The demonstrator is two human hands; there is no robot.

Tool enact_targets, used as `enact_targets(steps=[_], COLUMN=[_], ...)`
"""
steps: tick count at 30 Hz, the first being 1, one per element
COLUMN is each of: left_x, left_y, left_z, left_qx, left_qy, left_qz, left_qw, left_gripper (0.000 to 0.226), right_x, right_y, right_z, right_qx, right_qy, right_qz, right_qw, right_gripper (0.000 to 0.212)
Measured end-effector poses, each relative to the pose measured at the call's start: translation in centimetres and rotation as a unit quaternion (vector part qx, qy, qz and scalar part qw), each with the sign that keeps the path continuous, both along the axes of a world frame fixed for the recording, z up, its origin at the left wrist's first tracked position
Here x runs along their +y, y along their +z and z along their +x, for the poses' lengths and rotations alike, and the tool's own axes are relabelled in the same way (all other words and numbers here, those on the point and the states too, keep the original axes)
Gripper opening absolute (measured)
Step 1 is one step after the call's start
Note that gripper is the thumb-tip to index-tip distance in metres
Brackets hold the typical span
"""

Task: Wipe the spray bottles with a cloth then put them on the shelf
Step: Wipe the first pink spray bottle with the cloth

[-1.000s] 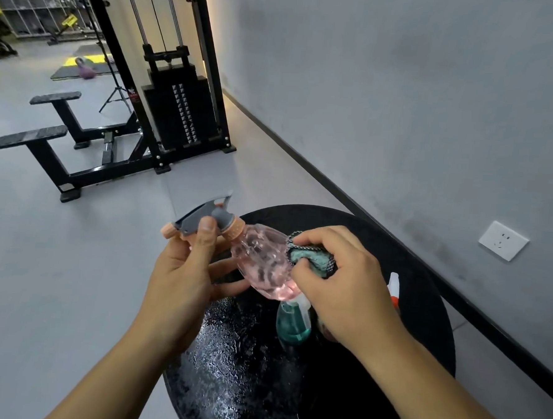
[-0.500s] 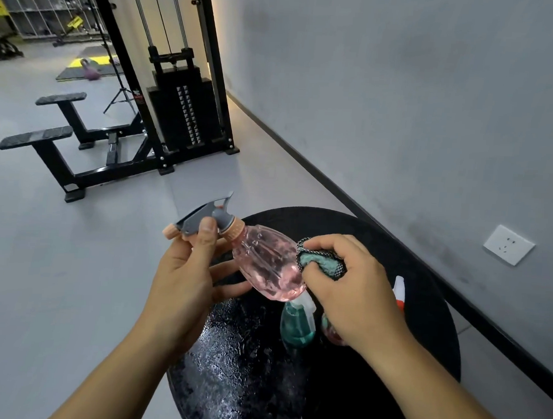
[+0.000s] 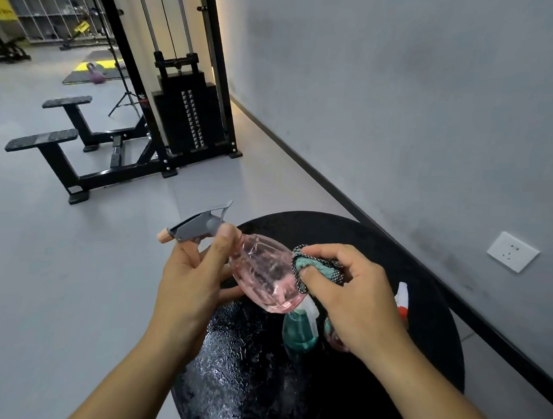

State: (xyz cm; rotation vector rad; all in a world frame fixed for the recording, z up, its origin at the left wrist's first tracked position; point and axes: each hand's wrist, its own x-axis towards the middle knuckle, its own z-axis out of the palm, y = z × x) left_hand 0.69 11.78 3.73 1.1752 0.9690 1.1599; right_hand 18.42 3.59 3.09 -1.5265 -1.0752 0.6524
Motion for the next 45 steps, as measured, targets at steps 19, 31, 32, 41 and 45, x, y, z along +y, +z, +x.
enact_targets(steps=[19,31,32,41,45], left_x=[0.0,0.1,0.1,0.1,-0.7], left_y=[-0.7,0.0,0.1,0.5,-0.2], left_z=[0.7,1.2,1.1,0.0,1.0], left_qx=[-0.050,-0.093,-0.083,-0.103,-0.071], left_qy=[0.074,0.014,0.009,-0.038,-0.061], left_qz=[-0.035,-0.146,-0.149,-0.170,-0.111], left_qw=[0.995,0.985,0.985,0.979,0.989], left_gripper=[0.037,0.036,0.034,0.031,0.019], right_x=[-0.2,-0.6,-0.6,-0.4,-0.4], right_y=[0.3,-0.3,-0.4,-1.4,-1.2], right_z=[-0.1,-0.6,-0.6,-0.6,-1.2], right_qx=[0.054,-0.038,-0.038,-0.160,-0.264], right_qy=[0.001,-0.007,-0.007,0.011,0.039], right_qz=[0.013,0.049,0.056,0.079,0.109], right_qw=[0.998,0.998,0.998,0.984,0.957], right_gripper=[0.018,0.025,0.027,0.030,0.032])
